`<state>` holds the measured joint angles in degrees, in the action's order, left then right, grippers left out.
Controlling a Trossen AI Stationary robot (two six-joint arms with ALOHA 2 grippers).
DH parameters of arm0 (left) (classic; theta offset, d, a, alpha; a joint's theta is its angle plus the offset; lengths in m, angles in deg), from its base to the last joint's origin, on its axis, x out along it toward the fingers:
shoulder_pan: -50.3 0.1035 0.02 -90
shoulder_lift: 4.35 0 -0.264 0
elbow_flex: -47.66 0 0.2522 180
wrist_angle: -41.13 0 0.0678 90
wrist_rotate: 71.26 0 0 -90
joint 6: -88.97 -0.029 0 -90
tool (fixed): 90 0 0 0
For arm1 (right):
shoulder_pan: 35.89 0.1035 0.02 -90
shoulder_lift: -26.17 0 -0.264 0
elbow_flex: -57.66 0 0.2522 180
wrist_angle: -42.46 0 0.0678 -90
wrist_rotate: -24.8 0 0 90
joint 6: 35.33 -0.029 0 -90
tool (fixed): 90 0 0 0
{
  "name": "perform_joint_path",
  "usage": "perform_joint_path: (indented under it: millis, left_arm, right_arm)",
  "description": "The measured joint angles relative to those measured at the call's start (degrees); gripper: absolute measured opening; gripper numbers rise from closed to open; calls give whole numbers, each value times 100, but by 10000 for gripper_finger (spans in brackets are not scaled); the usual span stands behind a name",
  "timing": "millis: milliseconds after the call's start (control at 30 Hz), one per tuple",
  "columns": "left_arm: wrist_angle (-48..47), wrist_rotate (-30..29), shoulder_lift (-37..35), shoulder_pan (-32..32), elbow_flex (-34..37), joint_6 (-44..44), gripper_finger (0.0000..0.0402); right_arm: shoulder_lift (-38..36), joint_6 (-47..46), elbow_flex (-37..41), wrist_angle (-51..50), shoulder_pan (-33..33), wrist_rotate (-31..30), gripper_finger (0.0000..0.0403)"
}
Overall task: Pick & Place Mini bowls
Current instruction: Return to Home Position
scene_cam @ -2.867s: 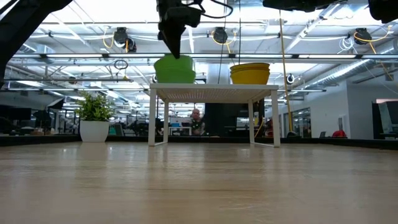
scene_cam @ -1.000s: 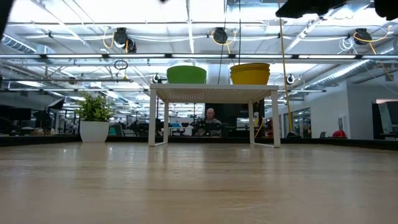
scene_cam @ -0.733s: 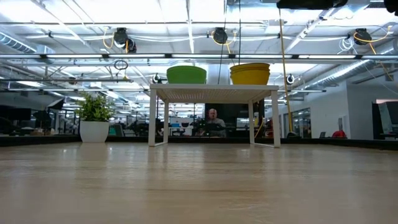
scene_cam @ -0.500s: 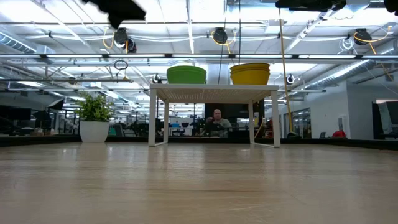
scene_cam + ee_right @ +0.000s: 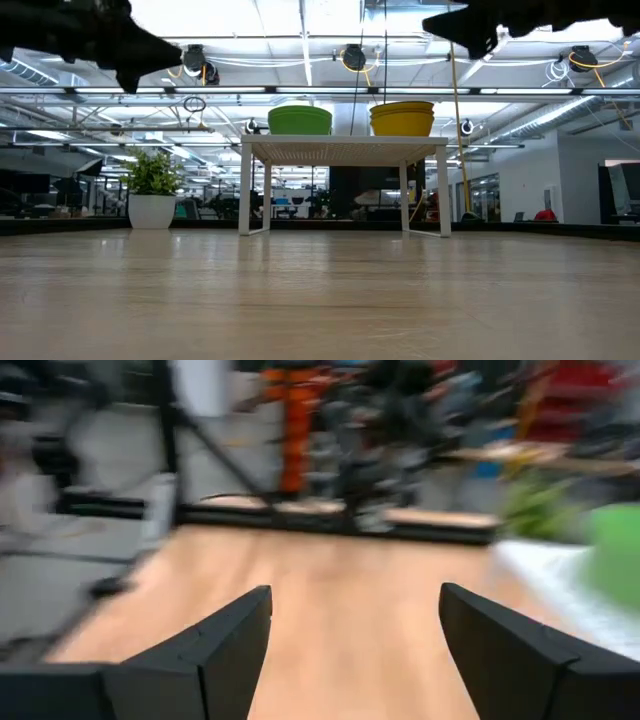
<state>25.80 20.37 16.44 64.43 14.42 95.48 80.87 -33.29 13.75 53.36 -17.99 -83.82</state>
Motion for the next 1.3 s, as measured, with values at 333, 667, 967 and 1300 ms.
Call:
perform_joint_path:
  millis: [333, 667, 967, 1300]
  left_arm:
    - [-467, 134, -783, 3, 434, -188, 88]
    - [-1046, 400, -1202, 0, 434, -126, 88]
    - [-1376, 385, -1199, 0, 434, 1, 88]
    - [-1368, 221, -1405, 0, 434, -60, 88]
  right_arm:
    - [-1674, -176, 844, -388, -228, 466, 274]
    - [-3782, -81, 2274, -533, -261, 127, 274]
    - [-4005, -111, 2617, -684, -257, 691, 269]
    - [-4009, -131, 2683, -999, -257, 1097, 180]
